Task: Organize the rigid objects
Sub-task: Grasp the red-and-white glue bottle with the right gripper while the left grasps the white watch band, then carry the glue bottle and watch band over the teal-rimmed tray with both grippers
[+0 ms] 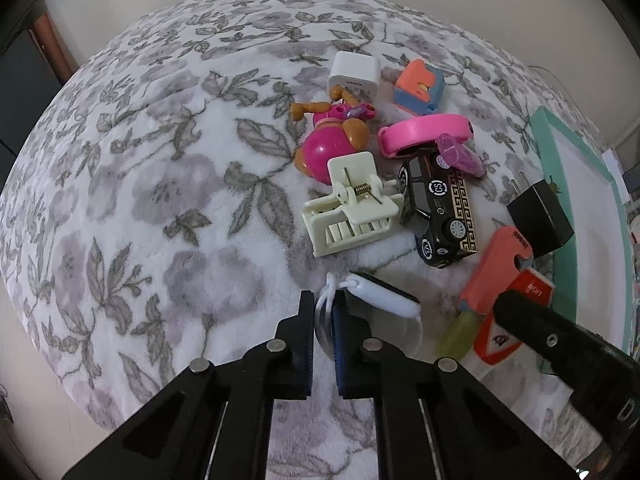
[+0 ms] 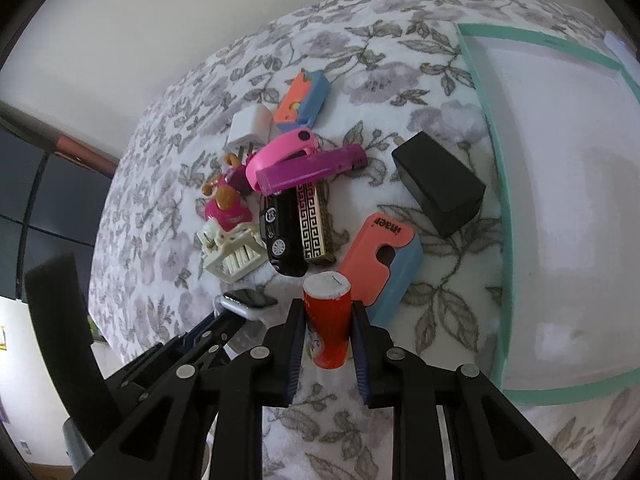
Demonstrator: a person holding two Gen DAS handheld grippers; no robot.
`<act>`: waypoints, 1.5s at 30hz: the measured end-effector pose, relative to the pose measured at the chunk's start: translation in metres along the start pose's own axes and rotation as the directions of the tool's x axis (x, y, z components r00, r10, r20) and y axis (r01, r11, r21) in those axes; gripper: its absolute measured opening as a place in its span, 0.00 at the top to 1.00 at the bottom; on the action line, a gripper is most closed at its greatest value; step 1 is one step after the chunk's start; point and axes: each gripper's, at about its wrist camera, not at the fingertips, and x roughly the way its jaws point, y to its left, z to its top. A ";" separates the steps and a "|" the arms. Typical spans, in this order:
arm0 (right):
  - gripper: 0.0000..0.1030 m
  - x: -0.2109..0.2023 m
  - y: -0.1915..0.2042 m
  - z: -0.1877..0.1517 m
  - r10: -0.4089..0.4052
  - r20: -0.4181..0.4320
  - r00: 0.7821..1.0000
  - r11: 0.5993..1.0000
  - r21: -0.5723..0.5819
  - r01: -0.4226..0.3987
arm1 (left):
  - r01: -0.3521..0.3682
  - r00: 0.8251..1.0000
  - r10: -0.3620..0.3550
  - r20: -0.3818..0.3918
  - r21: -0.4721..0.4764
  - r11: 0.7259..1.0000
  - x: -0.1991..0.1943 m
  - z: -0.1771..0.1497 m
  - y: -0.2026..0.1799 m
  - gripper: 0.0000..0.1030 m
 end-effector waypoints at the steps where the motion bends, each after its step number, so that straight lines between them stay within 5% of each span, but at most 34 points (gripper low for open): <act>1: 0.77 -0.002 -0.001 0.000 -0.002 0.005 1.000 1.000 -0.001 0.002 | -0.004 1.000 0.004 0.001 -0.001 1.000 -0.003 -0.001 0.001 0.92; 18: 0.79 -0.068 -0.022 0.016 0.033 0.206 0.978 0.998 0.048 -0.044 | 0.007 0.993 -0.007 0.122 -0.002 1.000 -0.066 0.032 -0.018 0.92; 27: 0.79 -0.116 -0.075 0.033 -0.108 0.361 0.926 0.985 0.162 0.052 | 0.004 0.987 -0.015 0.161 0.071 0.997 -0.086 0.054 -0.083 0.92; 45: 0.79 -0.146 -0.172 0.043 -0.392 0.430 0.813 0.898 0.370 0.237 | 0.068 0.987 -0.098 0.126 0.223 0.973 -0.072 0.072 -0.222 0.92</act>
